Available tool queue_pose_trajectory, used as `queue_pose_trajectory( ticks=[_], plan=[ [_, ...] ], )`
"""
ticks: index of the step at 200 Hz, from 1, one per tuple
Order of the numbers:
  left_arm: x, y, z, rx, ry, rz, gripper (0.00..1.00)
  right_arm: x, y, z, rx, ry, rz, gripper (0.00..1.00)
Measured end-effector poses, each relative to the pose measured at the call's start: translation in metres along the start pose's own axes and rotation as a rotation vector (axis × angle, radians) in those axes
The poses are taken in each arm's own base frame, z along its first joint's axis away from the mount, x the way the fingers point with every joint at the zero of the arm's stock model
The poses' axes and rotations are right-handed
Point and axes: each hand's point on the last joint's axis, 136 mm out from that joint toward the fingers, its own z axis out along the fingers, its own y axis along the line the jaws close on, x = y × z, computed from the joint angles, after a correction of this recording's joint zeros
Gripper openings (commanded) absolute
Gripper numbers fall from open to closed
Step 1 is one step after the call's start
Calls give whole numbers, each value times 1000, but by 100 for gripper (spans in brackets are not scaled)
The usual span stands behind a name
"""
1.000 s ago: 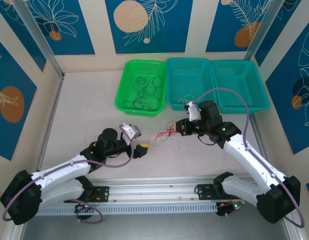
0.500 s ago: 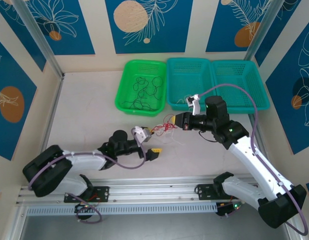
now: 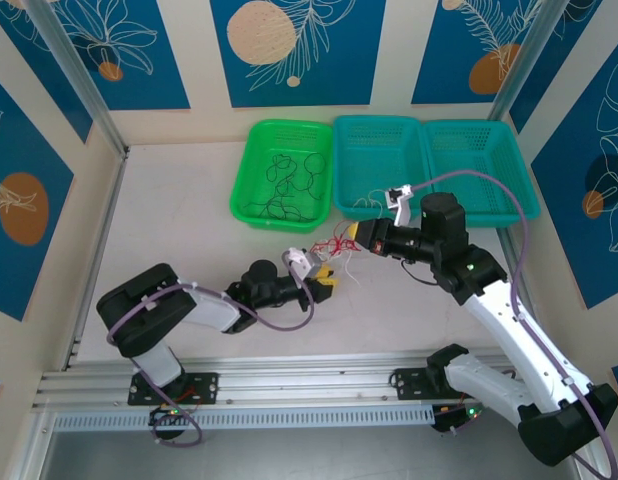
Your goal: Untangle the cables
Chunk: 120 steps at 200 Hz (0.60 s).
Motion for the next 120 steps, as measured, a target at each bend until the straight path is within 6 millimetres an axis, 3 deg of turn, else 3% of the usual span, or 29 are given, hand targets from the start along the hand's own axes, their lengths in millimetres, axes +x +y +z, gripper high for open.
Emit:
queue_pose_trajectory(
  ticks=[14,87,120],
  plan=[
    [-3,3,0,-16,-12,-5,0,-6,-6,-5,21,-35,19,0],
    [-16,3,-5,-37,-42,3,0,-16,-55,-26,121,-144,182,0],
    [-24,18,-29,-135,-47,-40,0,-26,-89,-49,240,-238,275,0]
  ],
)
